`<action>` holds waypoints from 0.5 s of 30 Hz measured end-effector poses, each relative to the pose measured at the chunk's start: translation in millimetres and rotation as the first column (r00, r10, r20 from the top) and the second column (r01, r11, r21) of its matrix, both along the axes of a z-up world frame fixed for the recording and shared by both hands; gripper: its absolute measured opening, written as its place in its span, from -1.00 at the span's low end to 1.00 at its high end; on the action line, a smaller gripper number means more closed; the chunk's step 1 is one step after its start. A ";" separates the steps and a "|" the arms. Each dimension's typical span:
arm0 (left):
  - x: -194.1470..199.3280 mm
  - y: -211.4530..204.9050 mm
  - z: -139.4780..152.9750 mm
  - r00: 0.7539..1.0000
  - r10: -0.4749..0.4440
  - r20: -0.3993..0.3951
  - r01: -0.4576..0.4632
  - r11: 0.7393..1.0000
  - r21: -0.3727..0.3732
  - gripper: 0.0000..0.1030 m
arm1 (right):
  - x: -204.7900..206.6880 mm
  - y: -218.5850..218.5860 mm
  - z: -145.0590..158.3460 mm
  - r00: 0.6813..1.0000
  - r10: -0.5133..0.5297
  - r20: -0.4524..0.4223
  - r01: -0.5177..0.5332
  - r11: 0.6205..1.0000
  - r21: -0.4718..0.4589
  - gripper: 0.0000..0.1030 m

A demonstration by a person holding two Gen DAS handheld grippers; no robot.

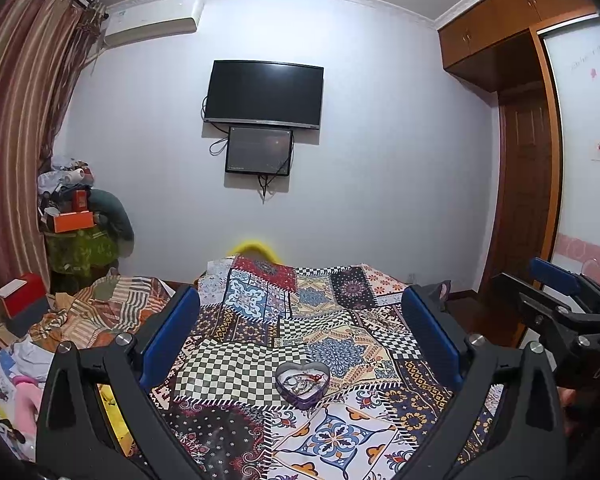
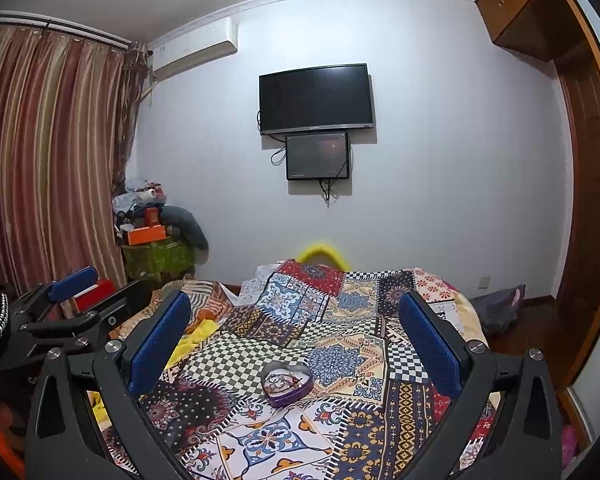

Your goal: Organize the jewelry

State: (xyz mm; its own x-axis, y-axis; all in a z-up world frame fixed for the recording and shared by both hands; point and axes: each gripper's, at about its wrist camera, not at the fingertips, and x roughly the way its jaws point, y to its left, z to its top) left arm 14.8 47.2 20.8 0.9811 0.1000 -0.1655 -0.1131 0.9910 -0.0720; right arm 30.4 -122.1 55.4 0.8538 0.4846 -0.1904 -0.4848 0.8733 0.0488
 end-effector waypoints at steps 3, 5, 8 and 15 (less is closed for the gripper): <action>-0.2 -1.6 0.2 1.000 -0.006 0.000 0.006 1.000 0.005 0.97 | 0.1 -0.4 0.9 1.000 -0.001 0.000 0.001 1.000 -0.001 1.00; 0.1 -1.9 0.4 1.000 -0.010 -0.001 0.010 1.000 0.006 0.97 | -0.1 -0.4 1.2 1.000 -0.001 0.001 0.001 1.000 0.000 1.00; -0.2 -1.7 0.5 1.000 -0.016 -0.004 0.016 1.000 0.007 0.97 | -0.3 0.0 0.7 1.000 -0.004 0.003 0.004 1.000 0.000 1.00; 0.3 -2.0 1.3 1.000 -0.029 -0.007 0.029 1.000 0.009 0.97 | -0.8 -0.5 0.7 1.000 -0.002 0.002 0.002 1.000 -0.002 1.00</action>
State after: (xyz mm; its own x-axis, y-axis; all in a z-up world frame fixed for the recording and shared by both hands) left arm 15.1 45.3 22.1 0.9824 0.0726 -0.1718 -0.0844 0.9945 -0.0624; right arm 29.6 -122.6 56.1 0.8552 0.4825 -0.1895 -0.4830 0.8744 0.0465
